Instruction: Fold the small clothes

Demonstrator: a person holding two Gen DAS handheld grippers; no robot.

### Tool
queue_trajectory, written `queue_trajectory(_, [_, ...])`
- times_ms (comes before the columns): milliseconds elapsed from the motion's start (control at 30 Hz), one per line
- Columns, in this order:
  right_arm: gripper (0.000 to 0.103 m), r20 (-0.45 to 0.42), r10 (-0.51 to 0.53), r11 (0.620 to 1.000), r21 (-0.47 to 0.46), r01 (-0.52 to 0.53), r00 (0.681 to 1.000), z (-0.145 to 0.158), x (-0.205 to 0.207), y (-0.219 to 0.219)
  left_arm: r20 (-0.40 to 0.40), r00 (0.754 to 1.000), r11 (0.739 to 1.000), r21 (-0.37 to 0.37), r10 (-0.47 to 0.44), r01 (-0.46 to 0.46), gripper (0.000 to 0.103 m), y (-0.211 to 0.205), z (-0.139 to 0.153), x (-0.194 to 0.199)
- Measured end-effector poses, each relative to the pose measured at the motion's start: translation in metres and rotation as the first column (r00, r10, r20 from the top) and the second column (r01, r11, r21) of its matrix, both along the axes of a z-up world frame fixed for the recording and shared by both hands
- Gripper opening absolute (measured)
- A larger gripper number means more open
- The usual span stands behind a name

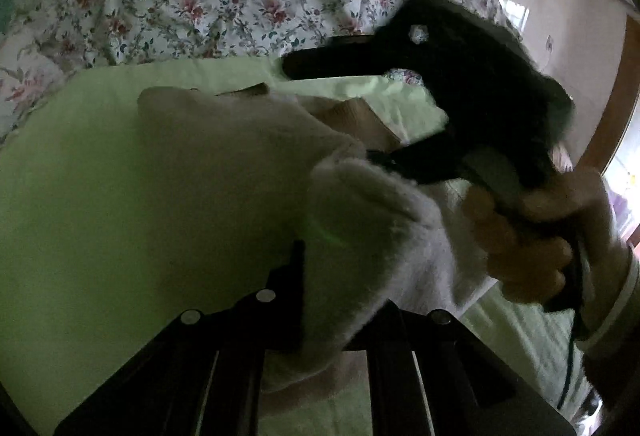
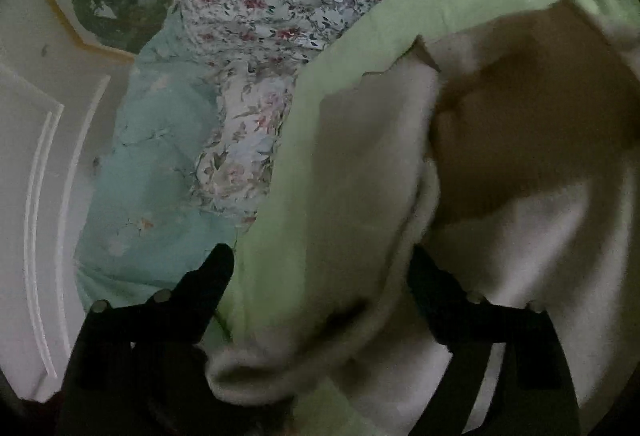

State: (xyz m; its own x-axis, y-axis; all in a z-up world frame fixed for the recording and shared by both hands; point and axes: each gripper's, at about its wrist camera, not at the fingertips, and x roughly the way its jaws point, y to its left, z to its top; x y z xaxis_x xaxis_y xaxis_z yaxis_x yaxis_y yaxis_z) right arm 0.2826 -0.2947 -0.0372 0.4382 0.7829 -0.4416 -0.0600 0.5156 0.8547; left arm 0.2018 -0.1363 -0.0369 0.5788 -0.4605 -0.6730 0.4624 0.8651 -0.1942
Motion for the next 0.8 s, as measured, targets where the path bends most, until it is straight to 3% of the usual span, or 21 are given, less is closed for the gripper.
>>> queue_trajectory(100, [0.087, -0.025, -0.003, 0.997, -0.075, 0.001, 1.000, -0.009, 0.021, 0.011, -0.006, 1.000, 1.000, -0.007, 0.000, 0.000, 0.008, -0.002, -0.001, 0.002])
queue_trajectory(167, [0.071, -0.036, -0.008, 0.995, -0.102, 0.005, 0.999, -0.016, 0.034, 0.017, -0.003, 1.000, 1.000, -0.004, 0.004, -0.004, 0.008, -0.001, -0.001, 0.001])
queue_trajectory(233, [0.036, -0.045, -0.014, 0.988, -0.154, 0.007, 0.999, -0.019, 0.043, 0.020, -0.001, 1.000, 1.000, -0.001, 0.005, -0.005, 0.008, 0.001, 0.002, -0.001])
queue_trajectory(333, [0.020, -0.003, -0.027, 0.989, -0.146, 0.027, 1.000, -0.007, 0.045, 0.015, 0.010, 1.000, 1.000, -0.009, -0.001, 0.001, 0.008, -0.001, 0.014, -0.003])
queue_trajectory(433, [0.018, 0.089, -0.038, 0.989, -0.141, 0.050, 0.995, 0.025, 0.031, 0.000, 0.021, 0.999, 0.998, -0.057, -0.038, 0.039, 0.008, -0.013, 0.030, -0.006])
queue_trajectory(567, [0.018, 0.169, -0.050, 0.968, -0.236, 0.090, 0.984, 0.057, 0.008, -0.031, 0.009, 0.995, 0.991, -0.089, -0.100, 0.100, 0.009, -0.051, 0.036, -0.006])
queue_trajectory(800, [0.018, 0.110, -0.135, 0.921, -0.353, 0.165, 0.985, 0.029, -0.015, -0.090, -0.067, 0.984, 0.984, -0.077, -0.167, 0.162, 0.009, -0.108, 0.006, -0.001])
